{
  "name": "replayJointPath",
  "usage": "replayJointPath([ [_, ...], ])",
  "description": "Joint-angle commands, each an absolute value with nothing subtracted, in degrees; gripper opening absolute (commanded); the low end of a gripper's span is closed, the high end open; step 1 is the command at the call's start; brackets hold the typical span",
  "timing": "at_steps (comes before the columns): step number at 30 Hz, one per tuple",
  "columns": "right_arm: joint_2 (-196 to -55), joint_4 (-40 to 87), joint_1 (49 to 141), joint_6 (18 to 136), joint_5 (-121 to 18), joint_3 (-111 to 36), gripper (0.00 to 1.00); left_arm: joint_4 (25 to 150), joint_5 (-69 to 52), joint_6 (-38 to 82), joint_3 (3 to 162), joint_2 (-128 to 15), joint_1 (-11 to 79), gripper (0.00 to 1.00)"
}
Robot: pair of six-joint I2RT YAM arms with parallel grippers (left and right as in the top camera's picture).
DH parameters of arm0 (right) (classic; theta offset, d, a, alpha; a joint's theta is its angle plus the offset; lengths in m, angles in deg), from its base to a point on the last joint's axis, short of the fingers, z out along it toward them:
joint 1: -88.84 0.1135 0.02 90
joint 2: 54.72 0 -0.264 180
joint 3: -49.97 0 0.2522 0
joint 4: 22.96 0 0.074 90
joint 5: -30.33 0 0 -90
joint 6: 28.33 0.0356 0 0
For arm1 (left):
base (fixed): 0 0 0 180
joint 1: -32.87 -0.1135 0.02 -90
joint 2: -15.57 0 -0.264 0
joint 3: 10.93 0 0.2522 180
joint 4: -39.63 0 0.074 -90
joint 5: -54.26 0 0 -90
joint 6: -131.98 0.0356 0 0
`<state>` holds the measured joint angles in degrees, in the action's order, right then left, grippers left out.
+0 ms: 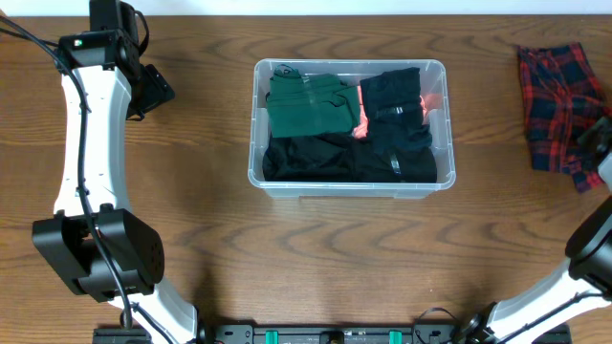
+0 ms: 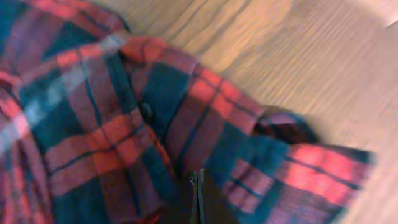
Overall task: Pack container
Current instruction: 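Release the black garment and move the right gripper to the plaid shirt, then grasp the red-and-black plaid shirt with the right gripper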
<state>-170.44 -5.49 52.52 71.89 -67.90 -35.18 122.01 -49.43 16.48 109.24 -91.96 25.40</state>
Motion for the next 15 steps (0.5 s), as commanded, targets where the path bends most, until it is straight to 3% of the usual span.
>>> replayJointPath([
  [1,-173.17,-5.18,52.13,71.91,-65.04,-35.29,0.01,122.25,-49.68,16.37,108.98,-92.3,25.16,0.98],
  [15,-173.46,8.59,54.2,73.58,-51.01,-35.29,0.01,122.25,-49.68,16.37,108.98,-92.3,25.16,0.98],
])
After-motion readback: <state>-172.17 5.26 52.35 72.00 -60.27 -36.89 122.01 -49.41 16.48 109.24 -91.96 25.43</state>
